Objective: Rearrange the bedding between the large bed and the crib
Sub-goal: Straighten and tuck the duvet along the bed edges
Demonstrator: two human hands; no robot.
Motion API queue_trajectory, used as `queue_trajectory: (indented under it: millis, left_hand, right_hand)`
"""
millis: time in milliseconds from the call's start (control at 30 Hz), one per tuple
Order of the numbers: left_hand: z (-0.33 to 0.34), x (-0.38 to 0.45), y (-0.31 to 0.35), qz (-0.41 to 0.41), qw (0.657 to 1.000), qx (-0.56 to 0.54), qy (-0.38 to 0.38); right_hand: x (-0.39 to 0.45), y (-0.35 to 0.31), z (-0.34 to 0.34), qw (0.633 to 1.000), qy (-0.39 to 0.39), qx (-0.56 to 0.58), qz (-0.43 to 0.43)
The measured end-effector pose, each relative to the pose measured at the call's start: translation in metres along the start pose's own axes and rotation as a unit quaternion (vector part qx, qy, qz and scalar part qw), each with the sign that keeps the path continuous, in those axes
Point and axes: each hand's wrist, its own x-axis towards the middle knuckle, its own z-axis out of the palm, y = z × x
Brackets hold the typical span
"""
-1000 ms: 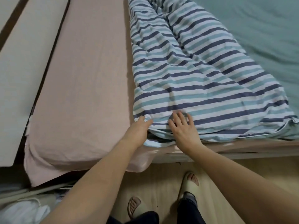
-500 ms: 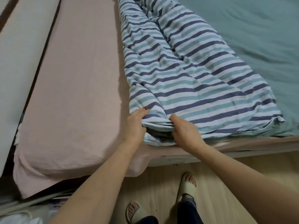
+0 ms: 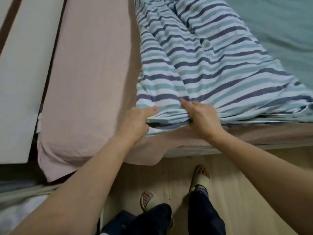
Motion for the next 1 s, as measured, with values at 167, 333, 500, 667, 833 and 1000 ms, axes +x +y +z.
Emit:
queue_trajectory:
  millis: [167,333,500,667,833,1000]
  left_hand:
    - [-0.007,-0.011,-0.022,-0.04,0.999,0.01,0.031]
    - [0.027,-0.041,-0.034,-0.125,0.952,0.162,-0.229]
    - [0.014,-0.011,-0.018,-0.167,0.887,0.27,-0.336]
    - [0.012,0.017,0.014,-0.126,0.733,0.409,-0.528]
    - [0.007,0.075,0.051,-0.076,0.896,0.294,-0.325]
    - [0.023,0.166,0.102,-0.038,0.979,0.137,-0.145]
  right_hand:
    - [-0.015,-0.023,0.024,0.993,0.038,0.106,0.032]
    - [-0.03,-0.048,0.057,0.988,-0.15,0.038,0.006]
    - [-0.027,-0.045,0.061,0.977,-0.211,0.005,-0.012]
    - [-0.037,-0.031,0.051,0.93,-0.354,0.096,-0.008]
    - [-0.019,0.03,0.002,0.947,-0.194,0.214,0.138]
    - [0.029,0.128,-0.031,0.941,-0.097,0.207,0.248]
